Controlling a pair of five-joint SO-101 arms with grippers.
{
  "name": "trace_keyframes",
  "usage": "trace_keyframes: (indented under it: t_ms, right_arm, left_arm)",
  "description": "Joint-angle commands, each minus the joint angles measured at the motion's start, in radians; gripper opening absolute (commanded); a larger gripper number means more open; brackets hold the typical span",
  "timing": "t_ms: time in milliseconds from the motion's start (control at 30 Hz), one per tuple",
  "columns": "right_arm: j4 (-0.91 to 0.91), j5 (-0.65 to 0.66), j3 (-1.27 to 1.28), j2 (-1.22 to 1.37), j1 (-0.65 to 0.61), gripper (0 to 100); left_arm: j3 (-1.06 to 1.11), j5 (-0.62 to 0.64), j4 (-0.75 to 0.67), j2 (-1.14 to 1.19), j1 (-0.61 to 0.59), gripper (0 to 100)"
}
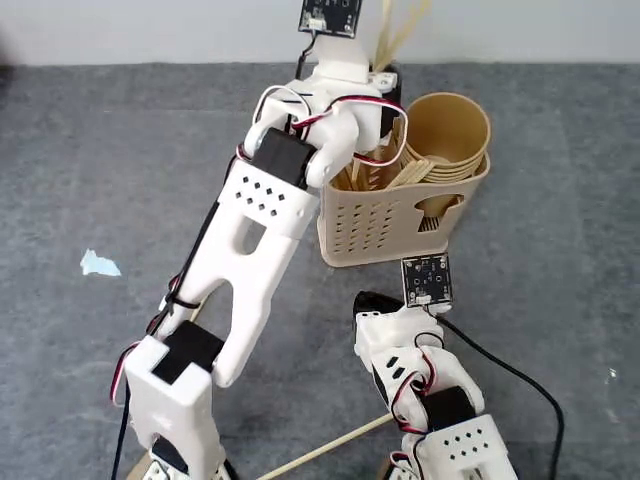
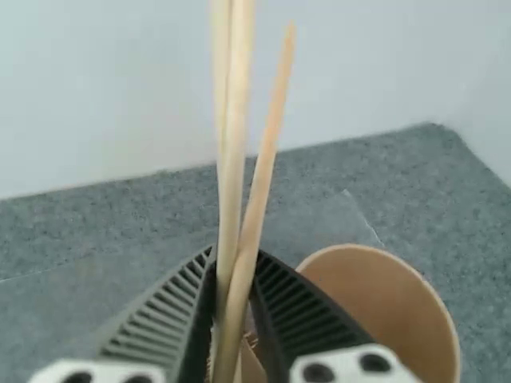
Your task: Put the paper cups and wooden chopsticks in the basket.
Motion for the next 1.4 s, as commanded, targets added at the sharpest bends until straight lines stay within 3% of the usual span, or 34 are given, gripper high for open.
trace_keyframes:
  t_ms: [0,767,933,1133,1367]
  right_arm:
    - [-0.019,0.009,0.012,-0.015,-0.004,1.0]
    - [-0.016,0.009,0.012,-0.015,-0.007,1.0]
    - [-0.018,0.009,0.012,-0.015,-0.007,1.0]
    - [-0.018,0.009,0.014,-0.015,-0.007,1.0]
    - [-0.016,0.009,0.014,-0.015,-0.007,1.0]
  left_arm:
    - [-0.027,0.003,0.017,-0.023,0.008,1]
    - [-0.027,-0.005,0.557,-0.140,0.017,1]
    - [-0.028,-0.064,0.608,-0.218,0.018,3]
    - [-0.016,-0.068,0.637,-0.190,0.015,18]
    - [-0.005,-0.069,0.612,-0.150,0.005,19]
